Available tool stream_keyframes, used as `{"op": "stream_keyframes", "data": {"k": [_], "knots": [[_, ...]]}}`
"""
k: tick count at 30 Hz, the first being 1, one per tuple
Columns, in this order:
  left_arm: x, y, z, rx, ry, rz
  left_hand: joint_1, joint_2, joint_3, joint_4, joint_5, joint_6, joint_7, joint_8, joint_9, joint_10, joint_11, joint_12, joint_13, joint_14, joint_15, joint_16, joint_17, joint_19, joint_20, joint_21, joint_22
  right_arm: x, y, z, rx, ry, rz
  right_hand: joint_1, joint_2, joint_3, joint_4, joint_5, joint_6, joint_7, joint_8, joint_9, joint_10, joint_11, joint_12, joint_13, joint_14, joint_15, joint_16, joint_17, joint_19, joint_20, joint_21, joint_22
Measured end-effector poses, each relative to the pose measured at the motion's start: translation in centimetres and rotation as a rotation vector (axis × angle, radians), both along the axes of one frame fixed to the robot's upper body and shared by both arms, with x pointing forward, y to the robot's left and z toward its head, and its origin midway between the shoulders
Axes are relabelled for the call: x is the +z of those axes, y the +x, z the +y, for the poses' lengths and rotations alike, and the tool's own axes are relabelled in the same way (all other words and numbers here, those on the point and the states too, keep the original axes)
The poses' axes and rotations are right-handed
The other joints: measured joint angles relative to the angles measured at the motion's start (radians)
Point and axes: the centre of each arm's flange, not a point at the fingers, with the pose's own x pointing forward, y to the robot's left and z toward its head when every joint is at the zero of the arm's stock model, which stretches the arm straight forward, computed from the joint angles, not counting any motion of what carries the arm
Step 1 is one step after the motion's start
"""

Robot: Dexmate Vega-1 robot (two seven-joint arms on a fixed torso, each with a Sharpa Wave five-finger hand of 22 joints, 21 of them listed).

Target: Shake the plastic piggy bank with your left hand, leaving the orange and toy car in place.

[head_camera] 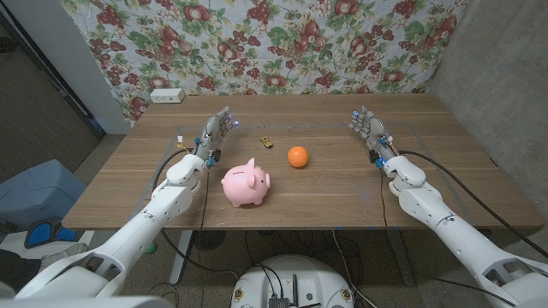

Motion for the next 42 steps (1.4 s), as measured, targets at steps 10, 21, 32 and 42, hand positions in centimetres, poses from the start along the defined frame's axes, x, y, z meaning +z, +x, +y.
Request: {"op": "stream_keyframes", "data": {"k": [10,21,32,42], "knots": [[-0.2,0.3,-0.1,0.003,-0.016,0.005,0.000,0.000,-0.003,-0.019,0.000,0.021,-0.001,0.008,0.000,0.008,0.008,0.012,0.000,0.016,-0.001,0.007,0.000,0.022,0.011,0.000,0.000,-1.5,0.0,-1.3,-0.019,0.055,0.023,0.009,-0.009,0.007,-0.007,0.000,0.018,0.007,0.000,0.000,0.017,0.017,0.008,-0.003,0.022,0.022,0.002,-0.007,0.018,0.018,0.008,0.000],[-0.5,0.2,0.2,0.017,-0.004,0.004,0.000,-0.022,-0.023,-0.058,-0.009,0.050,-0.018,0.011,0.000,0.031,0.020,0.012,0.000,0.045,0.027,0.012,0.000,0.070,0.059,-0.005,0.000,-2.1,0.2,-1.4,-0.025,0.075,0.035,0.009,-0.009,0.012,-0.018,0.000,0.039,0.007,0.007,0.000,0.034,0.013,0.015,-0.008,0.044,0.030,0.011,-0.012,0.036,0.036,0.015,0.000],[0.2,-0.5,0.1,0.040,0.055,-0.034,-0.004,-0.025,-0.020,-0.072,-0.008,0.090,-0.047,0.015,0.000,0.076,0.029,0.026,0.000,0.087,0.044,0.018,0.004,0.106,0.084,-0.020,0.004,-2.6,0.3,-1.0,-0.038,0.088,0.051,0.009,-0.009,0.016,-0.025,0.000,0.050,0.007,0.007,0.000,0.047,0.025,0.015,-0.007,0.057,0.032,0.015,-0.015,0.043,0.043,0.015,0.000],[1.7,-1.2,-0.5,0.063,0.136,-0.092,-0.010,-0.031,-0.019,-0.079,-0.008,0.100,-0.057,0.015,0.000,0.102,0.034,0.035,0.000,0.106,0.045,0.018,0.005,0.116,0.095,-0.020,0.004,-2.9,0.7,-0.7,-0.051,0.096,0.068,0.009,-0.009,0.023,-0.032,0.003,0.061,0.007,0.014,0.000,0.059,0.023,0.015,-0.012,0.068,0.032,0.015,-0.017,0.046,0.047,0.015,0.000]]}}
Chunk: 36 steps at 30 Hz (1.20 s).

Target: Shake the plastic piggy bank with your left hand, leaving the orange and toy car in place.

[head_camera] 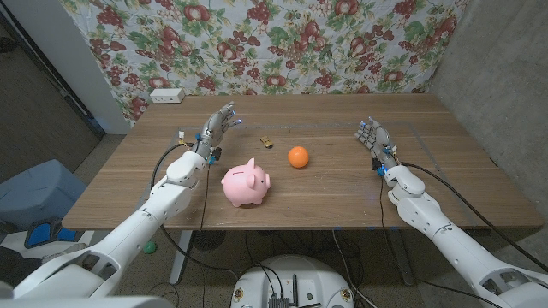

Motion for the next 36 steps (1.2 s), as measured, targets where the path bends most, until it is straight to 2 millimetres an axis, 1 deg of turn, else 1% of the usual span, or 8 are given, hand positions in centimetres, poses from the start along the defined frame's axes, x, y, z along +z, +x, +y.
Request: {"op": "stream_keyframes", "data": {"k": [4,8,14,18,23,27,29,36], "knots": [[0.5,-0.3,-0.2,0.011,0.024,-0.020,0.000,0.000,0.000,0.000,0.000,0.008,0.000,0.000,0.000,0.005,-0.005,0.000,0.000,0.009,-0.009,0.000,0.000,0.005,0.005,-0.006,0.000,-0.1,0.4,0.1,-0.003,0.003,0.007,0.000,0.000,0.001,-0.001,0.004,0.000,0.000,0.000,0.000,0.000,0.000,0.000,0.000,0.005,0.005,0.004,0.000,0.000,0.000,0.000,0.000],[0.9,-0.5,-0.3,0.024,0.043,-0.035,-0.005,0.005,0.003,-0.005,0.000,0.013,-0.002,0.000,0.000,0.005,-0.005,0.000,0.000,0.014,-0.003,0.000,0.000,0.011,0.000,-0.006,0.000,-0.2,0.7,0.1,-0.006,0.007,0.014,0.009,0.009,0.002,-0.001,0.004,0.004,0.003,0.000,0.000,0.005,0.006,0.008,0.000,0.005,0.005,0.004,0.000,0.000,0.000,0.000,0.000],[1.6,-1.1,-0.5,0.037,0.077,-0.062,-0.010,0.001,0.002,-0.007,0.000,0.018,0.004,0.000,0.000,0.013,-0.005,0.000,0.000,0.019,-0.009,0.000,0.000,0.016,0.005,-0.010,0.000,-0.3,1.2,0.2,-0.004,0.010,0.022,0.009,0.009,0.004,-0.004,0.004,0.011,0.003,0.000,0.000,0.005,0.006,0.008,0.000,0.009,0.009,0.004,0.000,0.007,0.007,0.000,0.000],[1.9,-1.5,-0.6,0.047,0.101,-0.080,-0.009,0.001,0.002,-0.007,0.000,0.023,-0.002,0.000,0.000,0.014,-0.004,0.000,0.000,0.023,-0.005,0.000,0.000,0.016,0.005,-0.010,0.000,-0.4,1.4,0.3,-0.005,0.013,0.022,0.009,0.009,0.004,-0.004,0.004,0.011,0.003,0.000,0.000,0.014,0.004,0.008,0.000,0.009,0.009,0.004,0.000,0.007,0.007,0.000,0.000],[2.1,-1.9,-0.7,0.059,0.129,-0.102,-0.009,0.001,-0.002,-0.011,0.000,0.023,-0.002,0.000,0.003,0.018,-0.007,0.000,0.000,0.025,-0.003,0.000,0.000,0.020,0.009,-0.014,0.000,-0.4,1.5,0.5,-0.005,0.017,0.019,0.009,0.009,0.004,-0.004,0.004,0.014,0.000,0.000,0.000,0.015,0.005,0.008,0.000,0.009,0.009,0.004,0.000,0.007,0.007,0.000,0.000],[2.2,-2.3,-0.7,0.064,0.152,-0.116,-0.013,-0.003,0.002,-0.015,-0.003,0.023,-0.002,0.000,0.005,0.018,-0.007,0.000,0.000,0.030,-0.009,0.000,0.000,0.027,0.005,-0.014,0.000,-0.4,1.6,0.7,-0.005,0.019,0.016,0.009,0.009,0.010,-0.009,0.004,0.014,0.000,0.000,0.000,0.018,0.007,0.008,0.000,0.009,0.009,0.004,0.000,0.007,0.007,0.000,0.001],[2.3,-2.6,-0.7,0.066,0.166,-0.125,-0.013,-0.003,-0.001,-0.018,-0.004,0.023,-0.002,0.000,0.005,0.023,-0.012,0.000,0.000,0.030,-0.009,0.000,-0.002,0.027,0.005,-0.014,0.000,-0.4,1.6,0.8,-0.006,0.021,0.015,0.009,0.009,0.010,-0.009,0.004,0.014,0.000,0.000,0.000,0.018,0.007,0.008,0.000,0.012,0.013,0.004,0.000,0.006,0.008,0.000,0.005],[2.0,-3.4,-0.5,0.070,0.204,-0.141,-0.018,-0.008,-0.002,-0.027,-0.004,0.029,-0.007,0.000,0.005,0.023,-0.013,0.000,0.000,0.035,-0.014,0.000,-0.003,0.034,0.005,-0.017,0.000,-0.6,1.4,1.0,-0.014,0.026,0.012,0.009,0.009,0.010,-0.009,0.004,0.014,0.000,0.000,0.000,0.018,0.007,0.008,0.000,0.012,0.013,0.004,-0.004,0.001,0.013,0.000,0.005]]}}
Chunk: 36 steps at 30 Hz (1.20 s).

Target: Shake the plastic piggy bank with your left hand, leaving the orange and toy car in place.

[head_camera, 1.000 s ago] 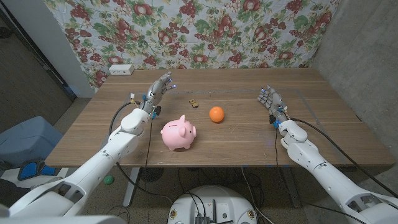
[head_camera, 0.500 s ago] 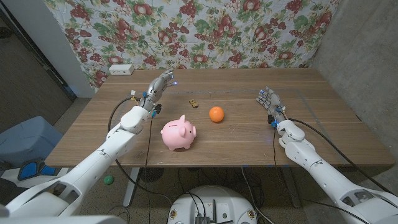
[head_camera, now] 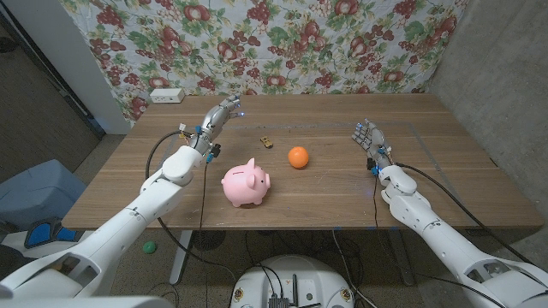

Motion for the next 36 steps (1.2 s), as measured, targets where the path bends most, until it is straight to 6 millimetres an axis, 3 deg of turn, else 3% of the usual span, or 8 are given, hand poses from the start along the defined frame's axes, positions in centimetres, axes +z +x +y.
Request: {"op": "stream_keyframes", "data": {"k": [36], "knots": [[-0.4,-3.9,0.5,0.035,0.165,-0.079,-0.005,-0.005,0.000,-0.022,0.000,0.012,-0.002,0.000,0.000,0.016,-0.009,0.000,0.000,0.009,-0.002,0.000,0.000,0.012,-0.005,-0.011,0.000,-0.2,-1.0,1.3,-0.034,-0.002,-0.038,-0.007,0.007,0.007,-0.007,0.000,0.005,0.005,0.000,0.000,0.005,0.005,0.000,0.000,0.005,-0.006,0.000,0.000,0.007,0.007,0.000,0.000]]}}
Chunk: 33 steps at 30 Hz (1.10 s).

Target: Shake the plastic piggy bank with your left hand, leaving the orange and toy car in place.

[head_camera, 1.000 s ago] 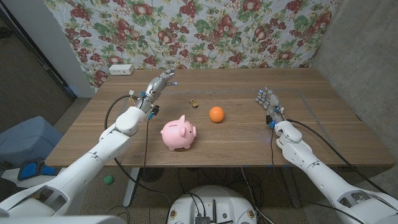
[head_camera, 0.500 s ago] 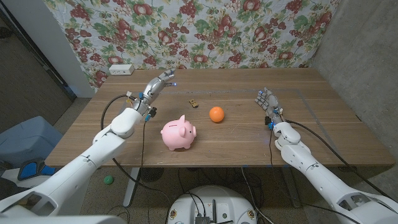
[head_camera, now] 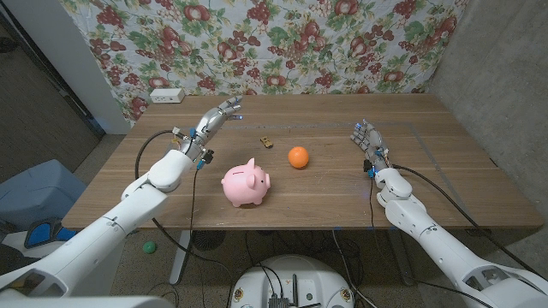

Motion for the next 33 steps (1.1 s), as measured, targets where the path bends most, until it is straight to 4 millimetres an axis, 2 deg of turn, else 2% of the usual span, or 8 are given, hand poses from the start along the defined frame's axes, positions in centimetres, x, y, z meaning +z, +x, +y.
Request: {"op": "stream_keyframes", "data": {"k": [4,15,33], "knots": [[-0.1,-0.3,0.0,0.002,0.016,-0.004,0.000,0.000,0.004,-0.004,0.000,0.000,0.000,0.000,0.000,0.000,0.000,0.000,0.000,0.003,-0.003,0.000,0.000,0.000,0.000,0.000,0.001,0.2,-0.4,0.2,-0.007,-0.002,-0.016,0.000,0.000,0.000,0.000,0.000,0.000,0.000,0.000,0.000,0.007,-0.007,0.000,0.000,0.000,0.000,0.000,0.000,0.000,0.000,0.000,0.000],[-0.6,-1.7,0.2,0.011,0.078,-0.018,0.001,-0.001,0.004,-0.013,0.000,0.000,0.000,0.000,0.000,0.008,-0.001,0.000,0.000,0.007,-0.007,-0.001,0.000,0.000,0.000,-0.008,0.005,0.3,-1.7,0.5,-0.021,-0.002,-0.043,0.000,0.000,0.005,-0.005,0.000,0.000,0.000,0.000,0.000,0.007,-0.007,0.000,0.000,0.000,0.000,0.000,0.000,0.000,0.000,0.000,0.000],[-0.9,-4.1,-0.1,0.026,0.200,-0.038,0.000,-0.037,-0.011,-0.036,-0.004,0.001,-0.009,0.000,0.000,0.009,-0.002,-0.006,0.004,0.007,-0.007,-0.007,0.000,0.005,-0.005,-0.022,0.002,-0.3,-3.0,0.3,-0.042,0.005,-0.062,0.000,0.000,0.005,-0.005,0.000,0.011,0.000,0.000,0.000,0.007,-0.007,0.000,0.000,0.000,0.000,0.000,0.000,0.000,0.000,0.000,0.000]]}}
